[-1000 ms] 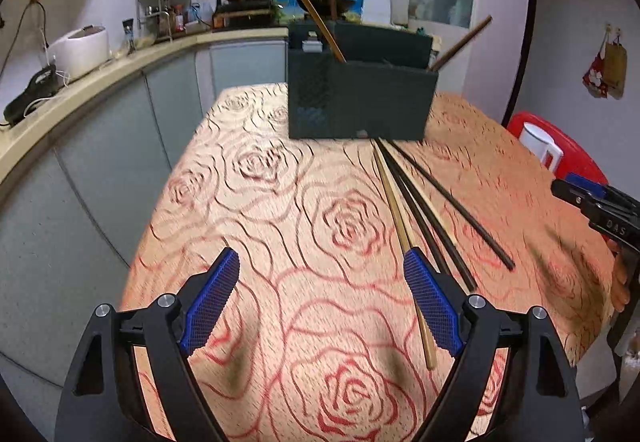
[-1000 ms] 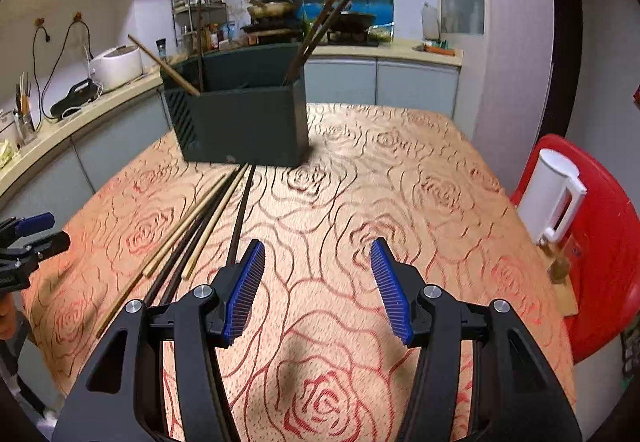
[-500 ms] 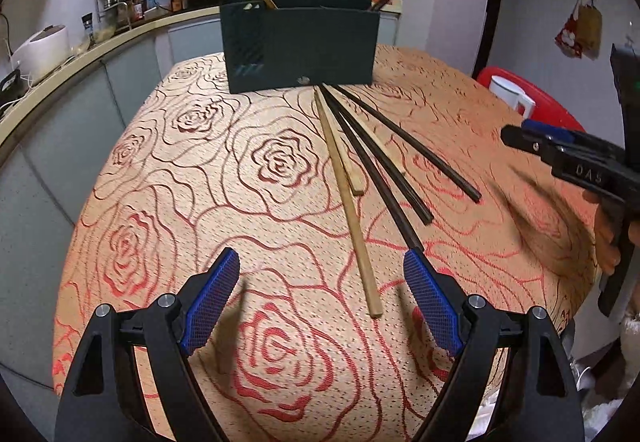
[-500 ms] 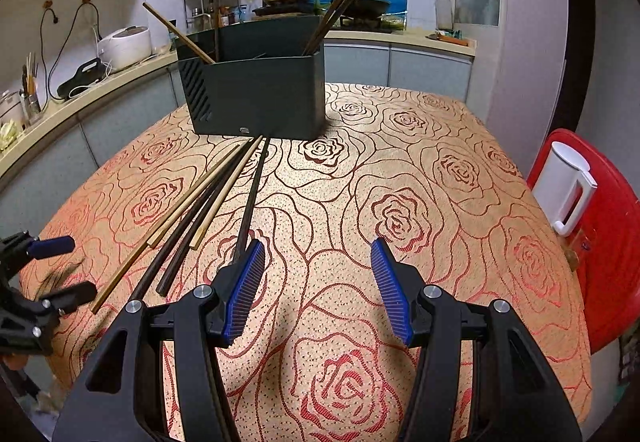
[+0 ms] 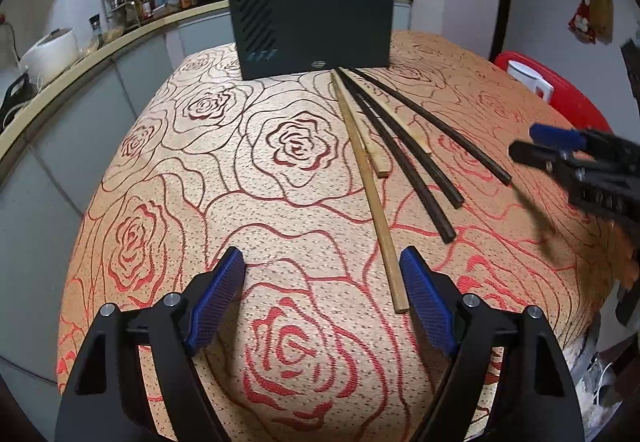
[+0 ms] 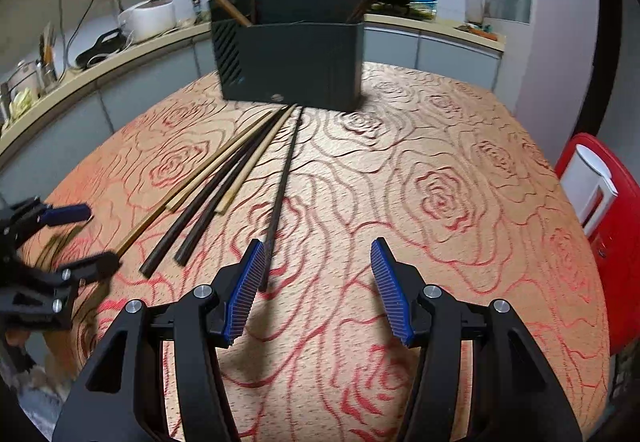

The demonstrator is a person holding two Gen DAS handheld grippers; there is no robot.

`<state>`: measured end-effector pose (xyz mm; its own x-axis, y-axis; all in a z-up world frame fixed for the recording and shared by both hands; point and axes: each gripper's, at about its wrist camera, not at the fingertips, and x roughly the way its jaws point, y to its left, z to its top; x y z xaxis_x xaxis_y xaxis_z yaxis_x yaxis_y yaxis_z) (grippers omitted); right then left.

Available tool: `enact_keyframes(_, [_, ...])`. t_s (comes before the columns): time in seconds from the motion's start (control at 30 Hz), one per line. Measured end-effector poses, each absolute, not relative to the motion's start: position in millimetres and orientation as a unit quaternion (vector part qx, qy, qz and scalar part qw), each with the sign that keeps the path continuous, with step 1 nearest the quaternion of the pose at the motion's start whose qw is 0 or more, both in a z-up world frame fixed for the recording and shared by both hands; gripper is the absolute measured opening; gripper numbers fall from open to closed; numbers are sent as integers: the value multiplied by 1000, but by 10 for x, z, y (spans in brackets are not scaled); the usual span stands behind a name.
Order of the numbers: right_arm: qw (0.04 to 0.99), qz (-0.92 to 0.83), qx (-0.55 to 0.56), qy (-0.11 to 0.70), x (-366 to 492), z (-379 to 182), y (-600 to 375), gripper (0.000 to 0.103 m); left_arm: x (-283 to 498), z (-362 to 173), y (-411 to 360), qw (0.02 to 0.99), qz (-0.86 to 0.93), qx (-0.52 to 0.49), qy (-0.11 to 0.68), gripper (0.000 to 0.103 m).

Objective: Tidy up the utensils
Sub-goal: 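Grasp a light bamboo chopstick with the left tool while the right tool grasps a dark chopstick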

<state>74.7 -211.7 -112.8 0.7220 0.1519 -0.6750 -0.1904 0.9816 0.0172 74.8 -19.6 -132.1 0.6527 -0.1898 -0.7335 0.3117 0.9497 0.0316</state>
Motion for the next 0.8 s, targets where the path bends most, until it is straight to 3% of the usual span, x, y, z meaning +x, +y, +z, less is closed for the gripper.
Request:
enact_keyframes(0.27, [919,112,-41,377,762,-1242,-1937,48,752,-1309,-165,908,-137,71,389,64])
enact_keyframes(0.43, [918,113,-40,377,793,-1279,-1902,38,768,-1306,-151,910,-130,67,388,58])
enact_keyframes(0.73, [919,119,-25,374,834,-1285,-1914,19,782,-1294,-141,913,-130,62,382,30])
enact_keyframes(0.8, [919,117,-22,375,841,-1287,-1927,16,793,-1290,-125,912,-135,57,384,15])
